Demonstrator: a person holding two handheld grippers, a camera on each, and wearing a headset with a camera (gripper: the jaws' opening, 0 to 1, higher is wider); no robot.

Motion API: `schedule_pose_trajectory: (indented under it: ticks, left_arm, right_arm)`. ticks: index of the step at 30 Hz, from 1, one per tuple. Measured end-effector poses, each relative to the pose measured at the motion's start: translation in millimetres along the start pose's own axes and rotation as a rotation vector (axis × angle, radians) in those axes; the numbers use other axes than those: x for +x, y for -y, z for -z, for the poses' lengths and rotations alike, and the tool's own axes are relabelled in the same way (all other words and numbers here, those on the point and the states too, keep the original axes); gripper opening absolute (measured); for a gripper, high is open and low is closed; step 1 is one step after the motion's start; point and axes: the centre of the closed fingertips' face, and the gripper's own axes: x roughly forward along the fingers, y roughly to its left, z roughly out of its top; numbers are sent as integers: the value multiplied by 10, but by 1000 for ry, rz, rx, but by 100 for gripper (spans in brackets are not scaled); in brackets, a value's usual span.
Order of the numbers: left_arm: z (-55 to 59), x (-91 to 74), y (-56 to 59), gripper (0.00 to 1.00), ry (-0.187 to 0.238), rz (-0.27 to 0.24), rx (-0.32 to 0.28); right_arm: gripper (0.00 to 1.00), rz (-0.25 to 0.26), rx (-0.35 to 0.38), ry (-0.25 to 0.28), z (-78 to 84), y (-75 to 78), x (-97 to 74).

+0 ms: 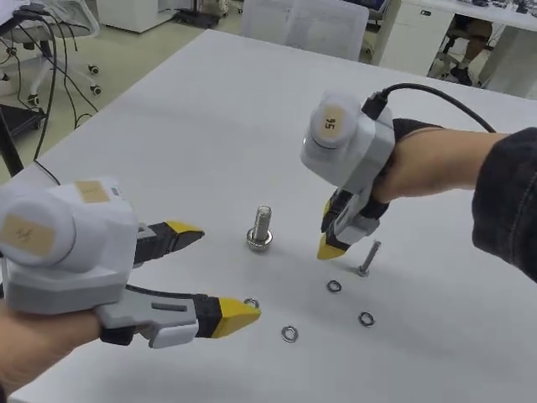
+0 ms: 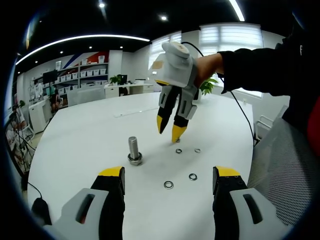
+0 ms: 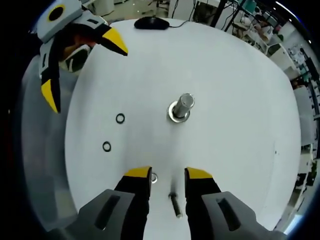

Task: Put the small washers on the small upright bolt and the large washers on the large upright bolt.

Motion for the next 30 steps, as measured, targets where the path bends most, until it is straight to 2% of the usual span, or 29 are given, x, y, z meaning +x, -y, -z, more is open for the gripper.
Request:
schedule_pose_trajectory:
  ticks: [15,30]
  left_arm:
    - [-11,9,76,71,0,22,11]
    - [-8,17,81,71,-3,35,9]
  right_arm:
    - [26,-38,31,-33,256,-248,147]
    - [20,-52,30,-52,330,-306,298]
